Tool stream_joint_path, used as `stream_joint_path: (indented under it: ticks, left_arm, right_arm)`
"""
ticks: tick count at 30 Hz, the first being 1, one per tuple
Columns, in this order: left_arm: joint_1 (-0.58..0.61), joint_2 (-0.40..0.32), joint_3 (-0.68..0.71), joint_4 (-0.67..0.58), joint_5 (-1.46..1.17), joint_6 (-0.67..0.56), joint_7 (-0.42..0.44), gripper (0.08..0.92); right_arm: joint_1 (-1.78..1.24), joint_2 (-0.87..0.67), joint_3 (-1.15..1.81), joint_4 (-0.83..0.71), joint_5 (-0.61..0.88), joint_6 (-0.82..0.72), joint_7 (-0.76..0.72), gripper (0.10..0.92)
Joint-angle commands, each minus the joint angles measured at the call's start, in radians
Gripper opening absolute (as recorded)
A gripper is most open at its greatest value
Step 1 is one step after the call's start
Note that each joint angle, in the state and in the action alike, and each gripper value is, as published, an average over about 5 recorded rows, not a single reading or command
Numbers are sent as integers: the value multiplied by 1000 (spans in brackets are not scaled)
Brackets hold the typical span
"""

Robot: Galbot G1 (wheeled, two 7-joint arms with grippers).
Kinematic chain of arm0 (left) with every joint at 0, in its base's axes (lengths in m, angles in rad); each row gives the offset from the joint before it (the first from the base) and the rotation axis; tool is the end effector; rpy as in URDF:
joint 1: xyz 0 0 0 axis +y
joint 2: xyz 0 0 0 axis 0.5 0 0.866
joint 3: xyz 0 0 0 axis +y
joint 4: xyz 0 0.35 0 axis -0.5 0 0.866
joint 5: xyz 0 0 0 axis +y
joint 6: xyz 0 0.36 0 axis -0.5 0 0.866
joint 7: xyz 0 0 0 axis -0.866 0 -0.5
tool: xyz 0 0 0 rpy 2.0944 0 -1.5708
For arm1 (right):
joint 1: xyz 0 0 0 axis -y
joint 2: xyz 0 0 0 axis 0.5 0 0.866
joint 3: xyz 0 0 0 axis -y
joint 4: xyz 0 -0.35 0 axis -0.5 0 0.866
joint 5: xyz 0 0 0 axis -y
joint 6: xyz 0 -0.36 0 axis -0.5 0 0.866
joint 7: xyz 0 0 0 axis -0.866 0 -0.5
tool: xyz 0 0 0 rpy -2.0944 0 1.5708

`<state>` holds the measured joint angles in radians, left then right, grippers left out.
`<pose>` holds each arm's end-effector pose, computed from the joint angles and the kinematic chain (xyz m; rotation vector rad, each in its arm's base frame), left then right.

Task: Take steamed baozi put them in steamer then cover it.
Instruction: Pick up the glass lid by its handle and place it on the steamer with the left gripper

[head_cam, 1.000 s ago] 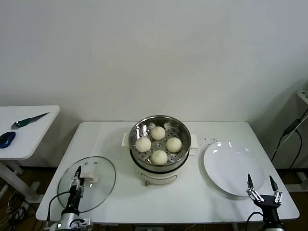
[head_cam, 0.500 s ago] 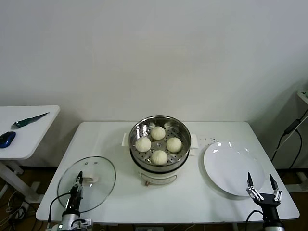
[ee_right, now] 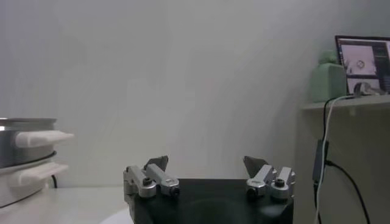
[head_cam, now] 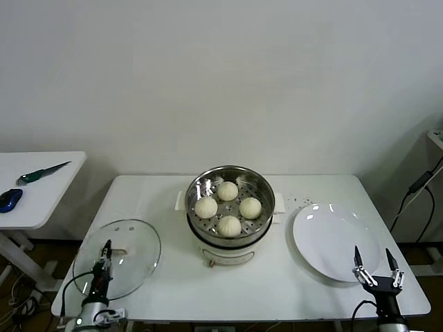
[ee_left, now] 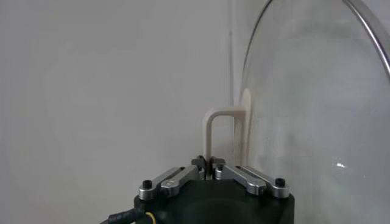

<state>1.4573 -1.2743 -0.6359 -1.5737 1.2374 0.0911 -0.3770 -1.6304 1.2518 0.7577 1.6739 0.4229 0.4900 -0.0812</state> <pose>0.1997 0.1405 -0.4379 0.2121 -2.0763 -2.1615 0.1414 -0.1770 -0.4181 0.1844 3.0491 -0.0268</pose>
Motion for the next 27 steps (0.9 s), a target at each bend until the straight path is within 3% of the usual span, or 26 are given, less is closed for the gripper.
stream_joint_path:
  ticks: [1, 8, 12, 15, 20, 27]
  left_arm:
    - [8, 3, 5, -76, -35, 1, 19, 141]
    - [41, 130, -15, -404, -256, 193, 274, 141]
    - [10, 197, -14, -527, -305, 307, 374, 141]
    - [-28, 240, 27, -570, -298, 372, 411, 141]
    - [-149, 273, 209, -599, -211, 473, 447, 141]
    - [-392, 201, 525, -538, -40, 597, 551, 141]
  right_arm:
    - [-1, 6, 0, 13, -22, -19, 22, 823]
    - [-6, 20, -6, 48, -63, -33, 44, 823]
    - [-2, 23, -16, 60, -82, -51, 55, 823]
    - [1, 27, -26, 65, -98, -68, 61, 823]
    - [2, 32, -37, 70, -110, -78, 67, 823]
    - [14, 23, -44, 50, -106, -66, 74, 823]
